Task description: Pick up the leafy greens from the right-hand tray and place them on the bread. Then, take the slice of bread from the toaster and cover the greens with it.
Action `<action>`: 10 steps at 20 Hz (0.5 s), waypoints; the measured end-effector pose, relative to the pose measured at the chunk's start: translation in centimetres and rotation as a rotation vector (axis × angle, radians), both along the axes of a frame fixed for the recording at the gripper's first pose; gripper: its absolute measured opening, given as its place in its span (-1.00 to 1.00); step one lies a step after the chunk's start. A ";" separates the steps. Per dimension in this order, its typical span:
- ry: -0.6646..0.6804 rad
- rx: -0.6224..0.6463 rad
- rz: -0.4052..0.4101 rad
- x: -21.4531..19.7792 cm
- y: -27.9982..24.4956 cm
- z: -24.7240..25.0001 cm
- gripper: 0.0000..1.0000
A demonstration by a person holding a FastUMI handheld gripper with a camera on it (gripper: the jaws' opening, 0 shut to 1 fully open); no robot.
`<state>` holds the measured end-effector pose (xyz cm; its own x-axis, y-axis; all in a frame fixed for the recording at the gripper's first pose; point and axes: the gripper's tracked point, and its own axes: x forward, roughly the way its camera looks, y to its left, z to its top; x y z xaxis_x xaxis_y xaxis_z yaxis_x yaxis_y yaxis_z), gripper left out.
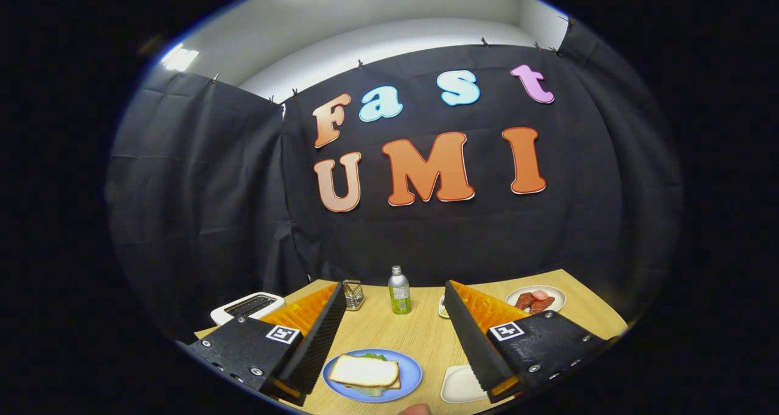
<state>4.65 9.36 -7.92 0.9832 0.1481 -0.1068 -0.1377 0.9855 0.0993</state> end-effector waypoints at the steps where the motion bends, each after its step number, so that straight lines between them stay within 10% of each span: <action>1: -0.003 0.018 -0.002 -0.5 -0.1 -0.3 0.95; 10: -0.098 -0.144 -0.160 -1.4 -4.9 1.8 0.94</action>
